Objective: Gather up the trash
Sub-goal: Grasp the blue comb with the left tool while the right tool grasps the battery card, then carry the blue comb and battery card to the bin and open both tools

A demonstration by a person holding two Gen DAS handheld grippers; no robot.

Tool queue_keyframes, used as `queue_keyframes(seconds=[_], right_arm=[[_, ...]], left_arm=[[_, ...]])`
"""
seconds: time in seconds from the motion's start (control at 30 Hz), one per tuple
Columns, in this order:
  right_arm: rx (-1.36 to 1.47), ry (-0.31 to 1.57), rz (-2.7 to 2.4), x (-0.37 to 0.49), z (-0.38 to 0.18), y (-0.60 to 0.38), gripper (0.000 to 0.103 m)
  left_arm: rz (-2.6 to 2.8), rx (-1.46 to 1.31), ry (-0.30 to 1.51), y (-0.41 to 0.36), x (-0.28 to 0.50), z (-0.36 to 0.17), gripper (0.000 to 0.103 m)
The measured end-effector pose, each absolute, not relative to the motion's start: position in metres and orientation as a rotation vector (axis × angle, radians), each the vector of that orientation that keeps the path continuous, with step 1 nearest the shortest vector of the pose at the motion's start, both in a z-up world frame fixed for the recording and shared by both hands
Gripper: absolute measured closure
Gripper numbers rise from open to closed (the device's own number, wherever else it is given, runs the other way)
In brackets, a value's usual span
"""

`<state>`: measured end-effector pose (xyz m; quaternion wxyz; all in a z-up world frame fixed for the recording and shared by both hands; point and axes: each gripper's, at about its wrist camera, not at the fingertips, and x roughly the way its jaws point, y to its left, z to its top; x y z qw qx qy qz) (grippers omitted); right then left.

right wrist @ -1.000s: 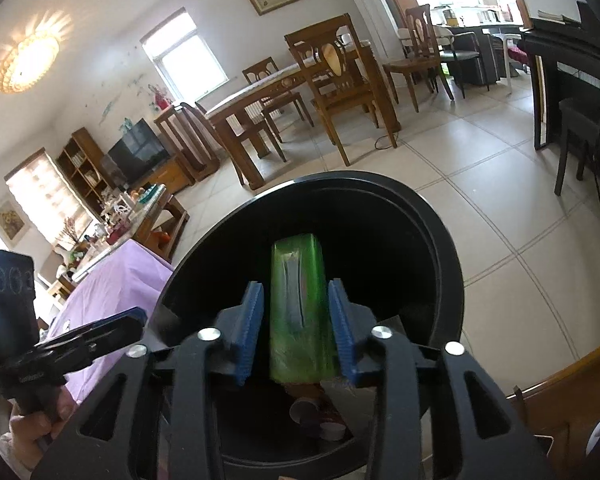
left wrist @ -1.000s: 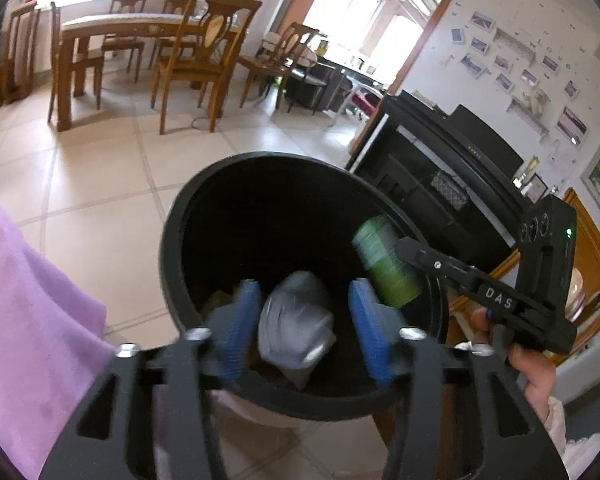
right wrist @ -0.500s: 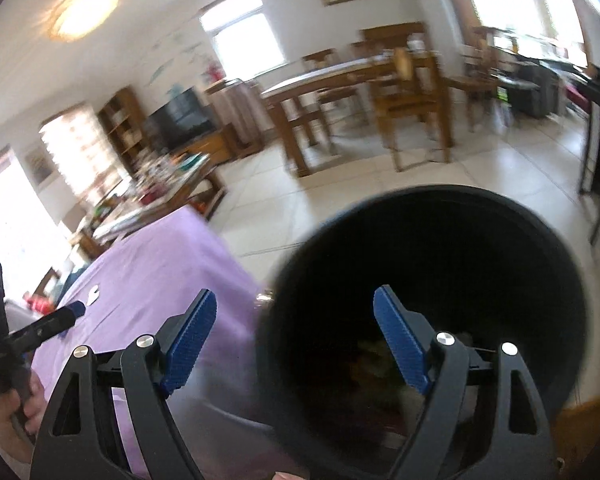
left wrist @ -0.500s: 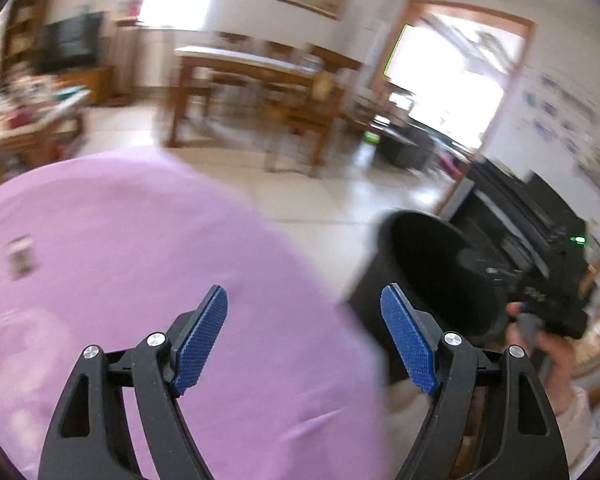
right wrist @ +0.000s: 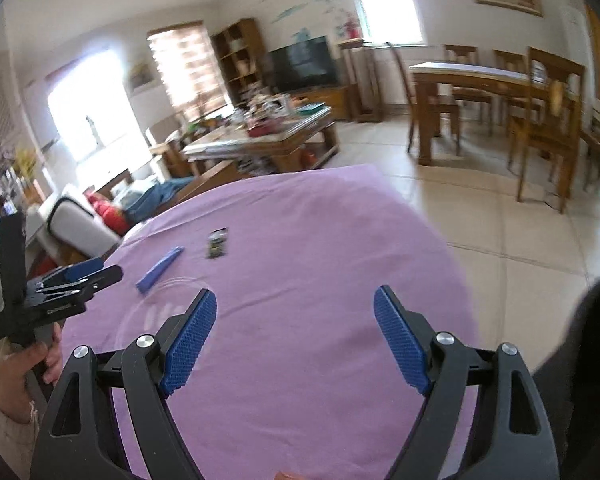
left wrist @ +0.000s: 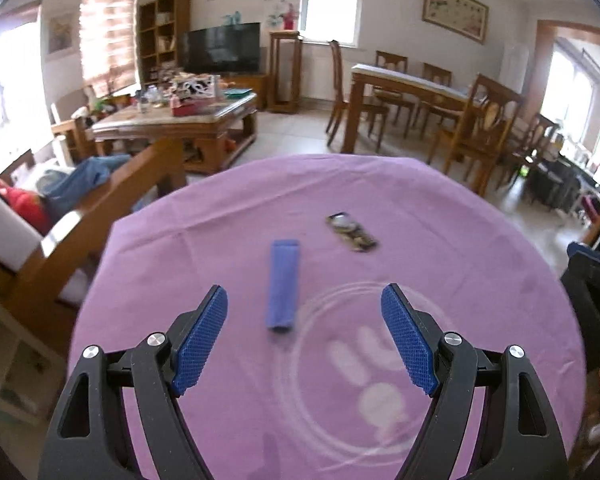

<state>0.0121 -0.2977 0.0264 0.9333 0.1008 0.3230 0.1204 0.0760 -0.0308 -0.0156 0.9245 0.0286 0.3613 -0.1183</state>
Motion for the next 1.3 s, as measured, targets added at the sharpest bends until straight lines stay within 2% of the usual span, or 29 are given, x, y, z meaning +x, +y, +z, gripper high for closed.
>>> queue_keyframes(seconds=[0.37, 0.53, 0.57, 0.7, 0.73, 0.8, 0.97, 1.03, 1.07, 1.1, 1.3], right_arm=[[0.130, 0.715, 0.294, 0.044, 0.021, -0.249, 0.022], [0.078, 0.759, 0.306, 0.079, 0.015, -0.222, 0.022], [0.064, 0.774, 0.312, 0.091, 0.012, -0.217, 0.022], [-0.001, 0.810, 0.308, 0.126, -0.002, -0.190, 0.024], [-0.016, 0.821, 0.310, 0.136, -0.005, -0.184, 0.026], [-0.036, 0.838, 0.317, 0.146, -0.011, -0.176, 0.032], [-0.101, 0.888, 0.328, 0.169, -0.024, -0.156, 0.044], [-0.114, 0.884, 0.337, 0.170, -0.019, -0.150, 0.059], [-0.113, 0.886, 0.344, 0.168, -0.019, -0.150, 0.072], [-0.120, 0.889, 0.354, 0.165, -0.017, -0.148, 0.076], [-0.081, 0.891, 0.367, 0.144, -0.013, -0.161, 0.077]], left_arm=[[-0.262, 0.092, 0.785, -0.018, 0.090, -0.034, 0.025], [-0.290, 0.129, 0.901, -0.025, 0.113, -0.056, 0.042], [-0.299, 0.127, 0.929, -0.025, 0.119, -0.062, 0.052], [-0.287, 0.179, 0.936, -0.030, 0.133, -0.072, 0.065], [-0.288, 0.175, 0.933, -0.030, 0.135, -0.072, 0.066], [-0.276, 0.175, 0.924, -0.028, 0.138, -0.073, 0.083], [-0.280, 0.137, 0.926, -0.024, 0.142, -0.072, 0.088], [-0.282, 0.128, 0.922, -0.022, 0.145, -0.072, 0.090], [-0.291, 0.112, 0.917, -0.022, 0.146, -0.072, 0.092], [-0.296, 0.104, 0.916, -0.021, 0.146, -0.071, 0.093], [-0.341, 0.054, 0.874, -0.014, 0.137, -0.064, 0.093]])
